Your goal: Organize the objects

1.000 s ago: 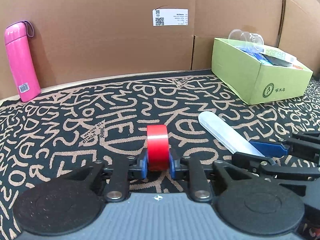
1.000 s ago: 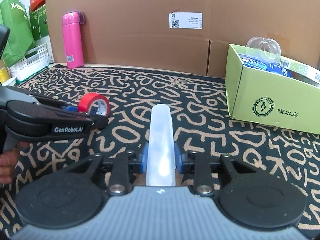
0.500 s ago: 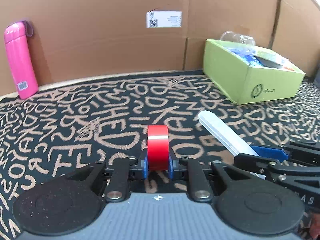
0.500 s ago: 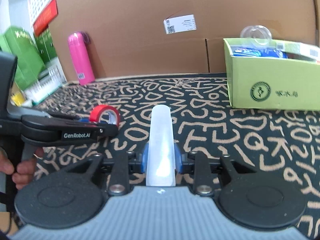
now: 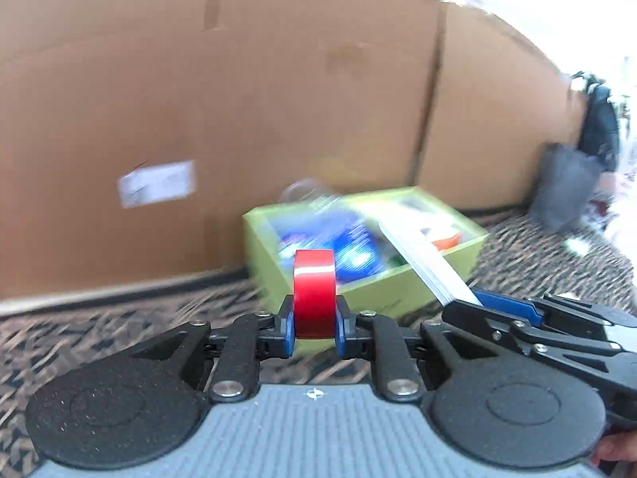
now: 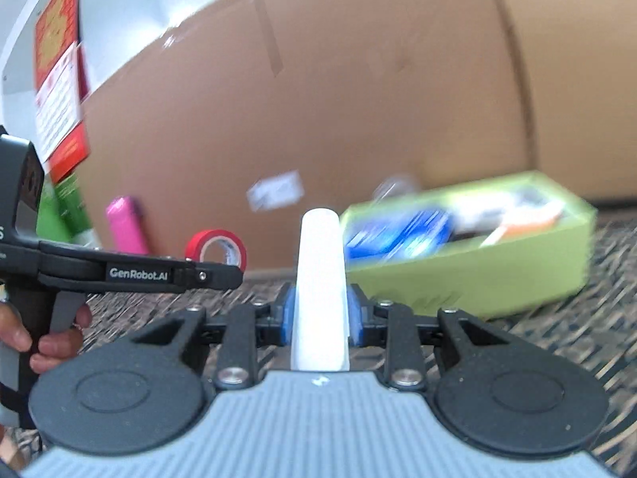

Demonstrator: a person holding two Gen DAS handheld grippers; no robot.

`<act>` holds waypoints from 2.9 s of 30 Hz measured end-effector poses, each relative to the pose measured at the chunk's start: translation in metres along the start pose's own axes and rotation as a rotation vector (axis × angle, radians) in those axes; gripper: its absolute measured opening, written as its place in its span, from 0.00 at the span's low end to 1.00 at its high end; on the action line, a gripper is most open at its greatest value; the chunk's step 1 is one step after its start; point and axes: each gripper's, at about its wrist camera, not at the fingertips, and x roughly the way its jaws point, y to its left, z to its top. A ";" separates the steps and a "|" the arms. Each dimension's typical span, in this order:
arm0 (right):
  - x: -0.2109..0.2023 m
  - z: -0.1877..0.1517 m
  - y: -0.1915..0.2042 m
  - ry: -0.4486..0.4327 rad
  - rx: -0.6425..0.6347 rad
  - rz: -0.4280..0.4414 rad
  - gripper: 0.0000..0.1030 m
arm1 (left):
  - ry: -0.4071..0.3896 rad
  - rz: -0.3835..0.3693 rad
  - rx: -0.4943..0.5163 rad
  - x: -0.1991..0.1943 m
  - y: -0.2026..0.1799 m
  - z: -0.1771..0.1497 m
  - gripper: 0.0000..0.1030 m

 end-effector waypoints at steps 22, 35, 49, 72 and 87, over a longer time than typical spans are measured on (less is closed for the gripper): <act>0.117 0.071 -0.146 0.070 -0.044 -0.270 0.26 | 0.124 0.036 0.051 0.189 -0.051 0.080 0.19; 0.141 0.049 -0.150 0.092 -0.095 -0.280 0.74 | -0.053 -0.009 -0.005 0.150 -0.043 0.063 0.90; 0.044 0.017 -0.107 0.070 -0.017 -0.201 1.00 | -0.088 0.075 -0.015 0.040 -0.045 -0.023 0.98; -0.042 -0.016 -0.035 0.129 -0.135 -0.244 1.00 | 0.120 0.239 -0.099 0.002 -0.054 -0.075 0.98; -0.027 -0.031 -0.030 0.168 -0.139 -0.236 1.00 | 0.122 0.261 -0.086 -0.002 -0.053 -0.079 0.98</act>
